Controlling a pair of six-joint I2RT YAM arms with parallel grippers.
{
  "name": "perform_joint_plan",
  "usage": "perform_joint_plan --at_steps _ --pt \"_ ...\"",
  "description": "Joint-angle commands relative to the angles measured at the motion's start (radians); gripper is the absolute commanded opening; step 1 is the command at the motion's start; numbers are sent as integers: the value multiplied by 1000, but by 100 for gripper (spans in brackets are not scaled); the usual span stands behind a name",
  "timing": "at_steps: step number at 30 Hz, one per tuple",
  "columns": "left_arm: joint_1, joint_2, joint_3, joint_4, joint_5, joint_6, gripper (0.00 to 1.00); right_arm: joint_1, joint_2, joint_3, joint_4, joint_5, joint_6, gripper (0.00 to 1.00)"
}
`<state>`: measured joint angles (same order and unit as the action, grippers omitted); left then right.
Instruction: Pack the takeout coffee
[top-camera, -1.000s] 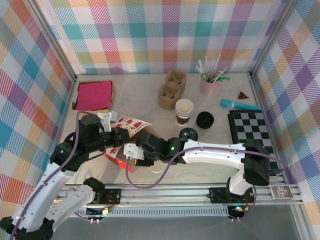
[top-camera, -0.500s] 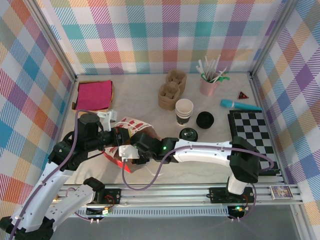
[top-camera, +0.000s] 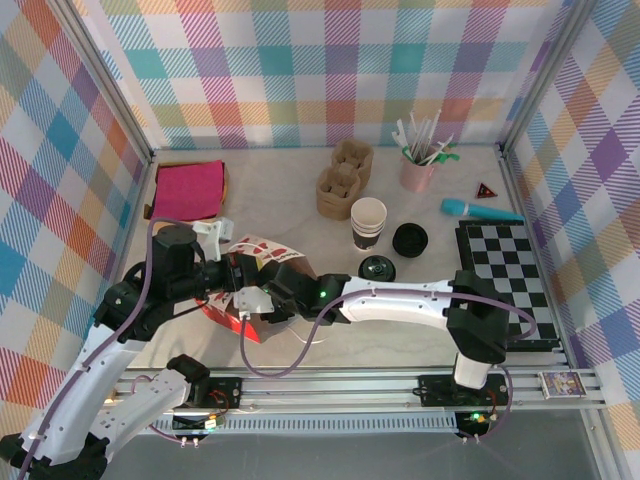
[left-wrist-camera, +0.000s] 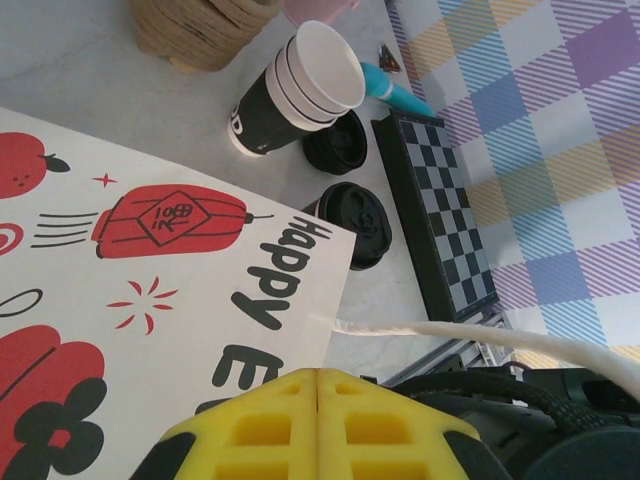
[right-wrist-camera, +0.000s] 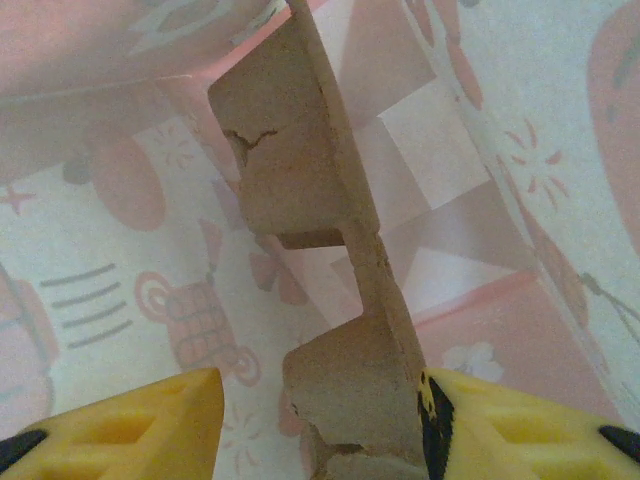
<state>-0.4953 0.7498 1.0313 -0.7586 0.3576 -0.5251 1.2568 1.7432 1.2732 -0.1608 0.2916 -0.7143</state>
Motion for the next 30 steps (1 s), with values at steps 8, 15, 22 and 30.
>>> perform_joint_plan --at_steps 8,15,22,30 --pt "5 5 17 -5 21 22 0 0 -25 -84 240 115 -110 58" --pt "5 7 25 -2 31 25 0 -13 61 -9 155 132 -101 59" --pt "6 3 33 -19 18 34 0 -18 82 27 88 114 -73 49" --pt "6 12 35 -37 -20 49 0 -15 61 45 73 139 -68 19"
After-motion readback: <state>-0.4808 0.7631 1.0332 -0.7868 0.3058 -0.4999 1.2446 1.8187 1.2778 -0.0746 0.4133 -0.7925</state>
